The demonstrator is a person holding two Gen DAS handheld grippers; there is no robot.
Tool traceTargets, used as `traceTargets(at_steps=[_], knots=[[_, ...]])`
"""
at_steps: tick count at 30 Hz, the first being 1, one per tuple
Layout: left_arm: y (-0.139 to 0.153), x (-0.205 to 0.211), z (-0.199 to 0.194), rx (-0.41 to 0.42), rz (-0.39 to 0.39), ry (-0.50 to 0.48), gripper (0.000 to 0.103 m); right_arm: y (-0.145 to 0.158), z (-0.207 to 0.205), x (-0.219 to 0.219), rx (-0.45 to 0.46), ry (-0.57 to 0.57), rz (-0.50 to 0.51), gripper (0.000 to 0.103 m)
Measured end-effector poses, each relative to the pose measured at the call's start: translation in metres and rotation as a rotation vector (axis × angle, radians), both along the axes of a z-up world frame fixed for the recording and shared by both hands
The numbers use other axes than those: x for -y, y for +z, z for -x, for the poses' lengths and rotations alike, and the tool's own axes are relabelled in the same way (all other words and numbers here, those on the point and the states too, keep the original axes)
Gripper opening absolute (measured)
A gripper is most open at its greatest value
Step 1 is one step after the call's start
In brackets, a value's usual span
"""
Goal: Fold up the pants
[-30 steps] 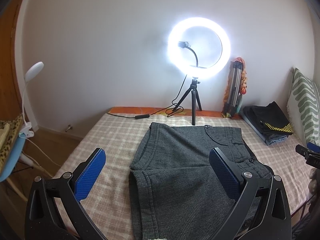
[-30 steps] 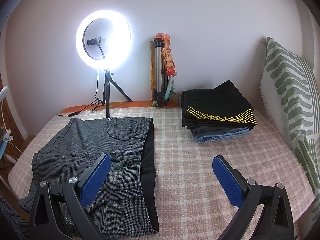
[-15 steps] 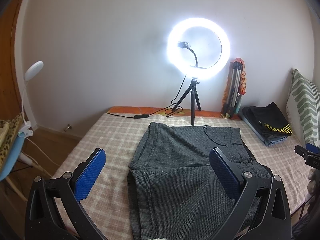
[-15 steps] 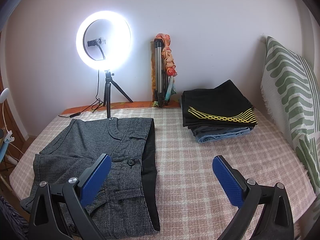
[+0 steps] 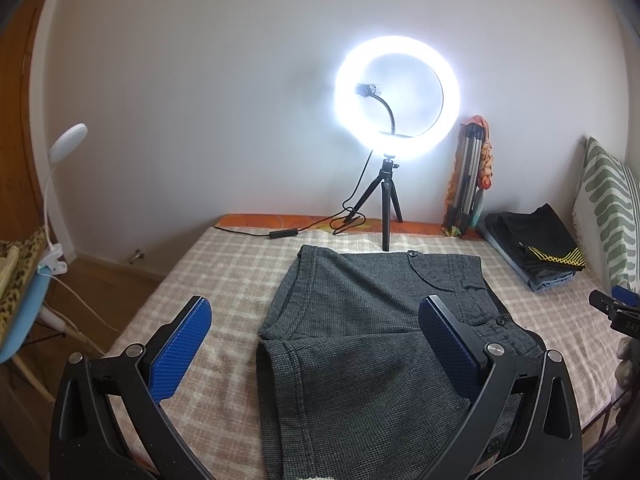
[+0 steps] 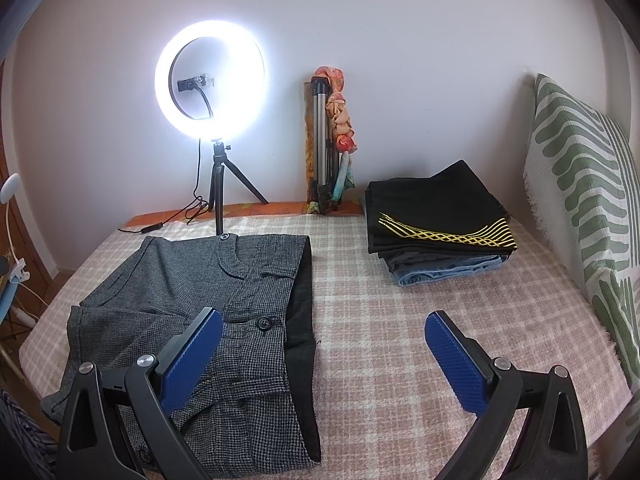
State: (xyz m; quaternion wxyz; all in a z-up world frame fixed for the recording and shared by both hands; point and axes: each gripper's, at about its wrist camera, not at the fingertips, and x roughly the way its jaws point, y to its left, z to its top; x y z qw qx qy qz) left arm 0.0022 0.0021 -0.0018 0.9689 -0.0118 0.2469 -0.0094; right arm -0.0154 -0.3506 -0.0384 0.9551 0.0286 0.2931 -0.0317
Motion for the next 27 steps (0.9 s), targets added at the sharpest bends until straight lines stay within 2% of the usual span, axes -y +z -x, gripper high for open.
traceTargets(at_steps=[10,16,19,21,25,27], knots=[[0.0,-0.004,-0.001,-0.006,-0.002,0.006,0.103,0.0,0.0,-0.001,-0.001,0.005,0.006,0.102],[-0.006,-0.011,-0.005,-0.045,-0.01,-0.054,0.103,-0.001,0.004,0.005,0.0,0.018,0.0,0.102],[-0.013,-0.014,-0.008,-0.074,-0.082,-0.095,0.103,-0.003,0.008,0.004,0.001,0.058,0.012,0.101],[-0.017,-0.015,-0.008,-0.087,-0.13,-0.119,0.101,-0.007,0.011,0.001,0.002,0.098,0.033,0.096],[-0.029,-0.02,-0.004,-0.149,-0.223,-0.219,0.091,-0.022,0.019,-0.01,-0.026,0.26,0.063,0.091],[-0.032,-0.02,0.0,-0.19,-0.229,-0.271,0.086,-0.027,0.021,-0.012,-0.06,0.317,0.048,0.089]])
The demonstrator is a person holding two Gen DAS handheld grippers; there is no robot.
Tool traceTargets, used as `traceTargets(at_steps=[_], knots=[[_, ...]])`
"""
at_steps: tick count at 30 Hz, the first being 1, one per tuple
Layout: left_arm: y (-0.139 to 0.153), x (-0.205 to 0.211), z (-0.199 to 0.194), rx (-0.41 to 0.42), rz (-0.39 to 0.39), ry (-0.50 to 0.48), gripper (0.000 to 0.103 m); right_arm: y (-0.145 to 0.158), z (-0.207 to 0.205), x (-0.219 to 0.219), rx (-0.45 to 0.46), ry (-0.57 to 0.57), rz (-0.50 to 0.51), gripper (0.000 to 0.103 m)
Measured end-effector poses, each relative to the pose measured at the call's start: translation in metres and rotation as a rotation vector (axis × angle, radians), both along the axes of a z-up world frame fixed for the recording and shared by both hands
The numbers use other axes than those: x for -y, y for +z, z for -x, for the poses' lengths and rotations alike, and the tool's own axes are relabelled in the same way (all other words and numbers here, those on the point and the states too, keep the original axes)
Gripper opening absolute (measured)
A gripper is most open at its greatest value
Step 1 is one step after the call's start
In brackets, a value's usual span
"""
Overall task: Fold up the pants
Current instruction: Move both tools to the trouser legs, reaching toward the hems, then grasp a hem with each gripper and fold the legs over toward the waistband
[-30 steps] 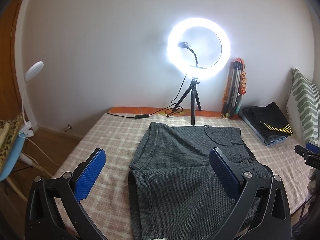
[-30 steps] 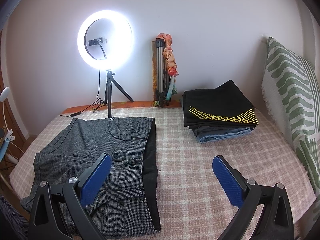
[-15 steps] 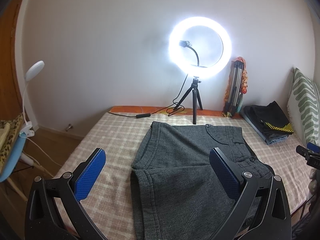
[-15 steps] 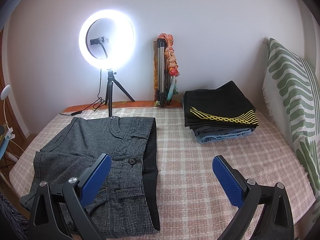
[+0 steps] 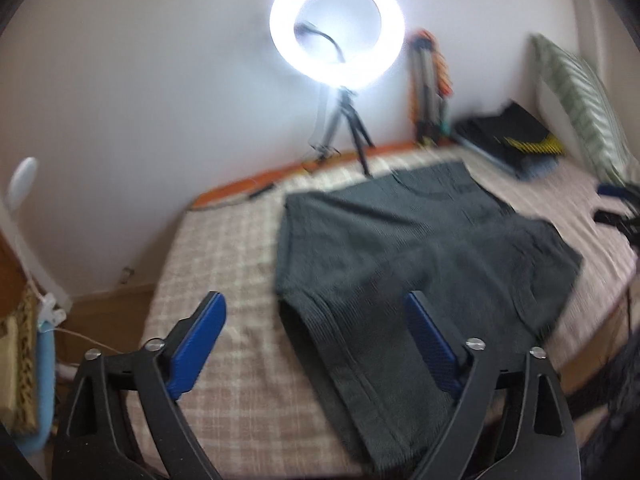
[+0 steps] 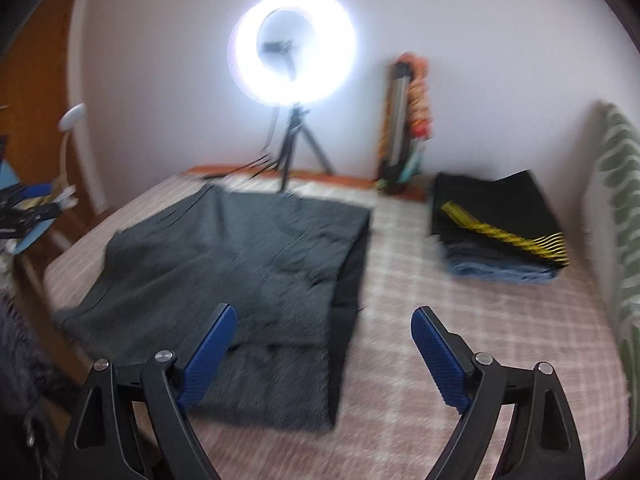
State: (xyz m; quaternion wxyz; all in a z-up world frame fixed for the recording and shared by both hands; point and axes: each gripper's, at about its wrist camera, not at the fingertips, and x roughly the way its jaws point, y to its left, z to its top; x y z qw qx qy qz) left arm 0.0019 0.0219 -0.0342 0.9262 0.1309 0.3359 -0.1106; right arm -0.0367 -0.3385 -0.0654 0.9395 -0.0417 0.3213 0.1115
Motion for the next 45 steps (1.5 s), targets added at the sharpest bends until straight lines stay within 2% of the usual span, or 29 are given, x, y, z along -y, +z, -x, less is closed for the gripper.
traceTargets(at_steps=[2,6,11,17,23,26,29,32,35,39,45], knots=[[-0.006,0.003,0.007,-0.056,-0.011,-0.062,0.082,-0.002,0.002,-0.003,-0.024,0.038,0.018,0.089],[-0.021,0.014,0.021,-0.102,-0.065,-0.144,0.079,-0.009,0.009,-0.014,-0.053,0.137,0.131,0.08],[-0.043,0.029,0.038,-0.178,-0.13,-0.245,0.076,-0.023,0.014,-0.03,-0.105,0.267,0.242,0.077],[-0.061,0.044,0.055,-0.202,-0.214,-0.337,0.076,-0.049,0.027,-0.061,-0.134,0.442,0.403,0.076],[-0.079,0.053,0.067,-0.193,-0.308,-0.393,0.076,-0.073,0.031,-0.073,-0.157,0.504,0.507,0.074],[-0.081,0.056,0.07,-0.173,-0.324,-0.403,0.076,-0.081,0.031,-0.074,-0.164,0.507,0.547,0.069],[-0.081,0.059,0.072,-0.159,-0.33,-0.422,0.077,-0.091,0.031,-0.076,-0.167,0.514,0.612,0.061],[-0.083,0.063,0.072,-0.136,-0.352,-0.433,0.077,-0.097,0.026,-0.075,-0.175,0.495,0.659,0.037],[-0.087,0.066,0.07,-0.12,-0.367,-0.437,0.077,-0.087,0.015,-0.067,-0.202,0.453,0.588,0.022],[-0.099,0.072,0.068,-0.145,-0.375,-0.465,0.077,-0.066,0.002,-0.059,-0.183,0.411,0.498,0.012],[-0.115,0.075,0.066,-0.125,-0.436,-0.455,0.077,-0.04,-0.009,-0.061,-0.137,0.36,0.443,0.009]])
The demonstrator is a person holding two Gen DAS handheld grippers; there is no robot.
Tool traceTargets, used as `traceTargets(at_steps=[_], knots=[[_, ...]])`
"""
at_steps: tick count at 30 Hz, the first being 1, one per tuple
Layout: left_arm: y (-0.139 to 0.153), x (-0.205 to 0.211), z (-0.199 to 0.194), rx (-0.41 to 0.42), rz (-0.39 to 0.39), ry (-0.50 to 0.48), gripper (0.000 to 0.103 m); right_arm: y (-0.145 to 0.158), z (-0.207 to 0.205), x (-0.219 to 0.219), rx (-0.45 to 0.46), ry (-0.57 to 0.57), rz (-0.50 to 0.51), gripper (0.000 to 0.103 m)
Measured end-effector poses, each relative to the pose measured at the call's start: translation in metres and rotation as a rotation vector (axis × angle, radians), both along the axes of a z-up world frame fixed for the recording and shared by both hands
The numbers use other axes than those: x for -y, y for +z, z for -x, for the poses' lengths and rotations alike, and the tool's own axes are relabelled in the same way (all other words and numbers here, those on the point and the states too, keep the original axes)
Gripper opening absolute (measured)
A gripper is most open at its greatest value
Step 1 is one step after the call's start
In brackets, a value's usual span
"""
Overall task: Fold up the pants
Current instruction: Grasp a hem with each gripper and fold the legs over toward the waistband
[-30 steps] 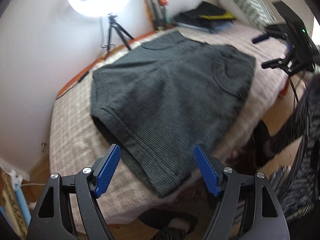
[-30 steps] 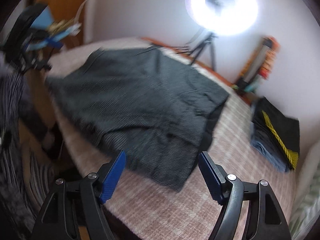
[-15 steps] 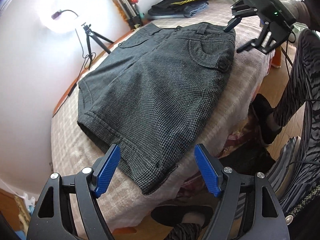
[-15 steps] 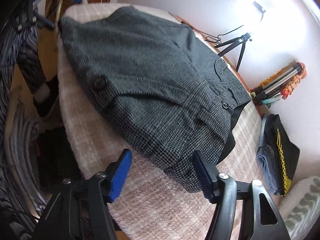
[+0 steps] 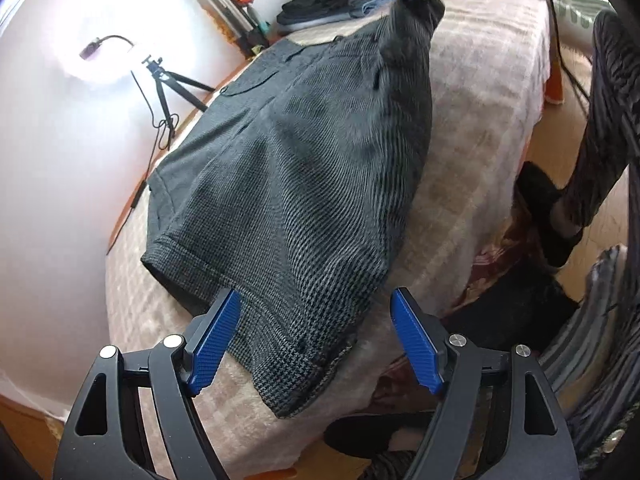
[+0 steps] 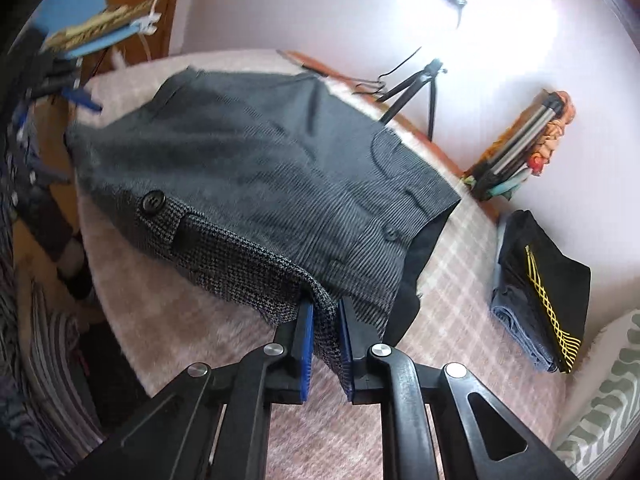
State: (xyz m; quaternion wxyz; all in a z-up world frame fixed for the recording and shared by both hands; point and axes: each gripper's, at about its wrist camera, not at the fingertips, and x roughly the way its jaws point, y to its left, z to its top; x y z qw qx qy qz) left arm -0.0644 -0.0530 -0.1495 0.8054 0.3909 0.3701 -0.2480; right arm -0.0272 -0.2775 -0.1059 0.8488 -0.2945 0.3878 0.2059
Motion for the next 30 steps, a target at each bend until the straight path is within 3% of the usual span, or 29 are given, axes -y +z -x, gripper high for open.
traceTargets(at_steps=[7,9,11,13,16,19,23,30], knots=[[-0.016,-0.011,-0.007,0.031,-0.067,0.014,0.077,0.015,-0.002,0.009,0.032,-0.054,-0.077,0.008],[-0.016,-0.014,-0.009,0.025,-0.053,0.015,0.061,0.011,-0.002,0.01,0.018,-0.06,-0.089,0.008],[-0.015,-0.017,-0.014,-0.002,-0.031,0.034,0.026,0.006,0.0,0.01,0.009,-0.062,-0.084,0.008],[-0.011,-0.02,-0.019,-0.036,0.014,0.049,0.017,0.001,0.001,0.01,0.0,-0.065,-0.083,0.008],[-0.001,-0.023,-0.021,-0.046,0.062,0.064,0.014,-0.002,0.002,0.011,0.0,-0.073,-0.089,0.008],[0.015,-0.024,-0.019,-0.005,0.081,0.061,0.014,0.002,0.005,0.013,0.019,-0.081,-0.101,0.008],[0.043,-0.029,-0.024,0.046,0.115,0.072,0.013,0.02,0.008,0.018,0.075,-0.105,-0.144,0.007],[0.087,-0.041,-0.067,0.118,0.184,0.117,0.013,0.061,-0.005,0.016,0.181,-0.135,-0.217,0.007]])
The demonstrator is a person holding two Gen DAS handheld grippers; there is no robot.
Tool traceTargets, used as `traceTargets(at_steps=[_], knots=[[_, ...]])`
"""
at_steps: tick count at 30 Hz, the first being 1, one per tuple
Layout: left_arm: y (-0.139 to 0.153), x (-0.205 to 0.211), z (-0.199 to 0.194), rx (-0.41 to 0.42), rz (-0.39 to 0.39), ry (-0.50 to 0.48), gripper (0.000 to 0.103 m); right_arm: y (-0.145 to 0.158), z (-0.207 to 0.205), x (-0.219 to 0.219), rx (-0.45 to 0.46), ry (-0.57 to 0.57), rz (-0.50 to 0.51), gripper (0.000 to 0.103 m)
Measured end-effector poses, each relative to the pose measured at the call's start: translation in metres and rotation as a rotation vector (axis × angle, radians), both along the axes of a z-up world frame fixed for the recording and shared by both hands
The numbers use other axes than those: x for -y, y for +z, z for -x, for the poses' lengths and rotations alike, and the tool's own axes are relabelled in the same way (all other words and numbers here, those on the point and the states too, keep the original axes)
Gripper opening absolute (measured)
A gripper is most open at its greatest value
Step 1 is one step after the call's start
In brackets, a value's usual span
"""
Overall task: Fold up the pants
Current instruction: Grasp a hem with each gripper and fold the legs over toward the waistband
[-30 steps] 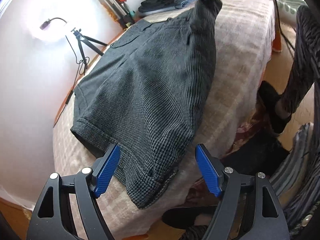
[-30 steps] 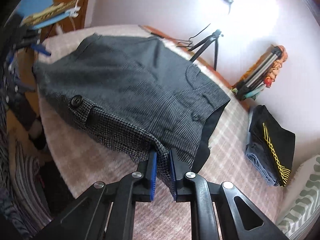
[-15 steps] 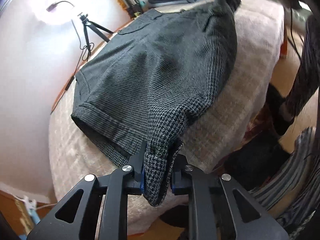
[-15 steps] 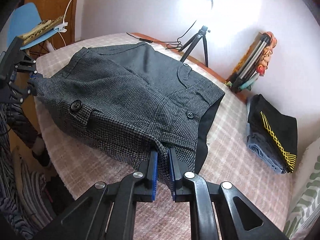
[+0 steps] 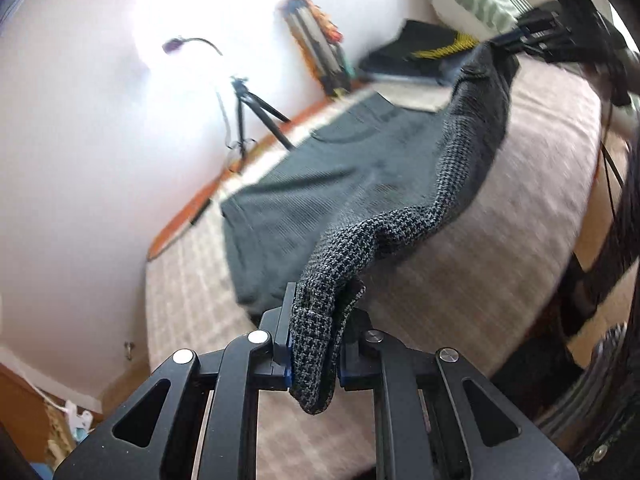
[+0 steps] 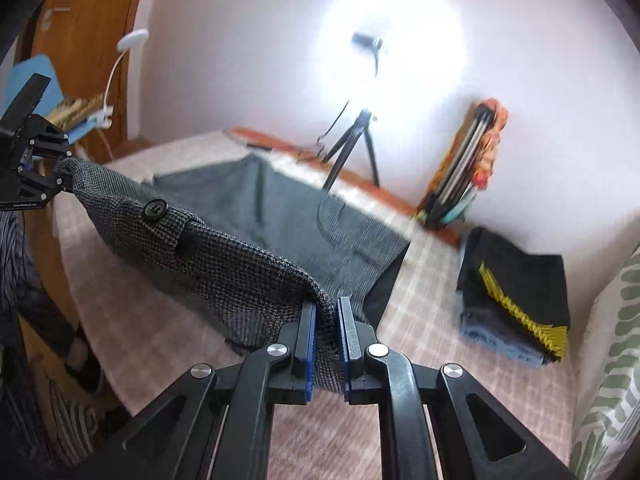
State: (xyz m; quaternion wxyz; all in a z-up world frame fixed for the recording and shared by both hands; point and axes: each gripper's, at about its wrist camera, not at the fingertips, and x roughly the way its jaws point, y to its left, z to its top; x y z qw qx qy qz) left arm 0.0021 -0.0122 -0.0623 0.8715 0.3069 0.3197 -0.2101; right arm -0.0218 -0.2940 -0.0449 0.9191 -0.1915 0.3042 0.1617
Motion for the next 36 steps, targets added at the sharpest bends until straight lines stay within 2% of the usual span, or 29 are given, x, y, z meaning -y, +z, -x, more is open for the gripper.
traceTargets(at_steps=[3,8,12,15,21,28,31,34,36], knots=[[0.012,-0.001,-0.024,0.031,0.016,0.011,0.013,0.014,-0.018,-0.002,0.037,-0.024,-0.027,0.007],[0.022,-0.002,-0.074,0.034,0.042,0.04,0.013,0.031,-0.055,-0.002,0.083,-0.055,-0.066,0.007],[0.022,0.002,-0.115,0.046,0.024,0.059,0.013,0.034,-0.091,0.005,0.078,-0.092,-0.105,0.007],[0.019,0.004,-0.15,0.018,0.041,0.078,0.013,0.03,-0.124,0.012,0.069,-0.119,-0.128,0.007],[-0.009,0.014,-0.217,-0.03,0.012,0.118,0.013,0.011,-0.186,0.026,0.019,-0.166,-0.138,0.007],[-0.055,0.019,-0.282,-0.146,-0.007,0.166,0.013,-0.025,-0.254,0.027,-0.077,-0.195,-0.104,0.006],[-0.074,0.02,-0.3,-0.199,-0.016,0.171,0.013,-0.046,-0.276,0.028,-0.133,-0.206,-0.099,0.006],[-0.086,0.022,-0.309,-0.215,-0.021,0.174,0.013,-0.064,-0.29,0.029,-0.176,-0.21,-0.086,0.006],[-0.092,0.022,-0.313,-0.217,-0.025,0.18,0.017,-0.073,-0.297,0.029,-0.191,-0.216,-0.074,0.006]])
